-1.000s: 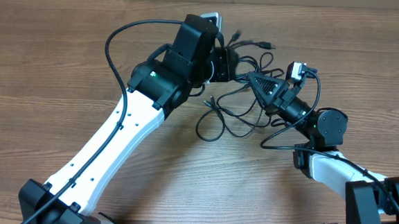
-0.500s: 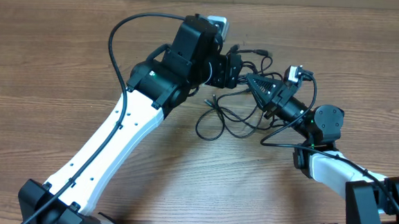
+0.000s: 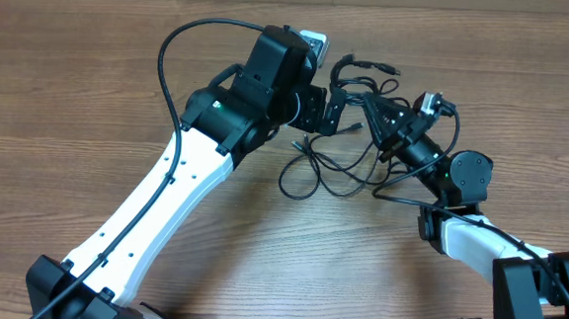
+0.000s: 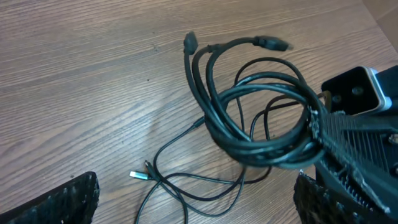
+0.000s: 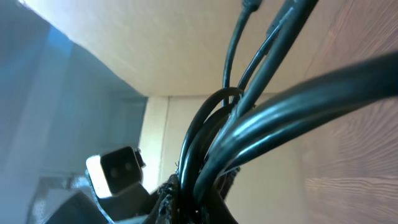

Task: Untangle cables

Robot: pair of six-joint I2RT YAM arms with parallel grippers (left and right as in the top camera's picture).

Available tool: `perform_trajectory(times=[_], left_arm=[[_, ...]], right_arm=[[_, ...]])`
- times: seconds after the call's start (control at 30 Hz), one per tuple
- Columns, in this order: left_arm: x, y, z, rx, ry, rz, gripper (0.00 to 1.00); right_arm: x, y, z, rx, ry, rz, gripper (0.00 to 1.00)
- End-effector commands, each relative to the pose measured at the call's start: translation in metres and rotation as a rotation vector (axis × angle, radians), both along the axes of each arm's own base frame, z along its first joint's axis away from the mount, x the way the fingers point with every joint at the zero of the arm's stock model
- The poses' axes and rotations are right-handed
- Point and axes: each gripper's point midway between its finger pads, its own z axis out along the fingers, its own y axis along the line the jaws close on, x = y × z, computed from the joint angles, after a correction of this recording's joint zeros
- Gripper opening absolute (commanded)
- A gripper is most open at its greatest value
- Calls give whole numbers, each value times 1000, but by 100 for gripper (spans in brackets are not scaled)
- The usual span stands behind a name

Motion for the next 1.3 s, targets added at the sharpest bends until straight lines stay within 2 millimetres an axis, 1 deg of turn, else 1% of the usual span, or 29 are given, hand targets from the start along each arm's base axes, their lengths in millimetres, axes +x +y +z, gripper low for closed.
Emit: perform_trajectory(times=[0.0, 0.17, 0.27, 0.4, 0.63, 0.77, 0.93, 1.03, 1.07, 1.17, 1.27], left_arm=[[4, 2, 7, 38, -52, -36, 99], [4, 2, 7, 59, -69, -58, 97], [5, 2, 7, 59, -70, -58, 100], [8, 4, 9, 66, -87, -41, 100], [23, 18, 15, 117, -149, 45, 100], [27, 21, 17, 125, -165, 63, 100], [26, 20, 17, 121, -162, 58, 100], [20, 12, 16, 95, -142, 12, 95], [16, 6, 15, 88, -140, -37, 95], [4, -10, 16, 81, -162, -199, 98], [-2, -15, 16, 105, -191, -295, 100]], right_arm=[[5, -6, 10, 88, 45, -19, 4], [4, -5, 10, 148, 103, 0, 4], [4, -5, 10, 160, 116, 7, 4], [1, -2, 10, 154, 111, 27, 4], [-9, 8, 8, 126, 111, 109, 4], [-14, 13, 7, 113, 112, 149, 4], [-15, 13, 7, 112, 113, 152, 4], [-14, 12, 7, 114, 112, 143, 4], [-13, 11, 7, 116, 113, 137, 4], [-10, 9, 8, 121, 111, 117, 4], [-7, 7, 8, 127, 113, 96, 4]])
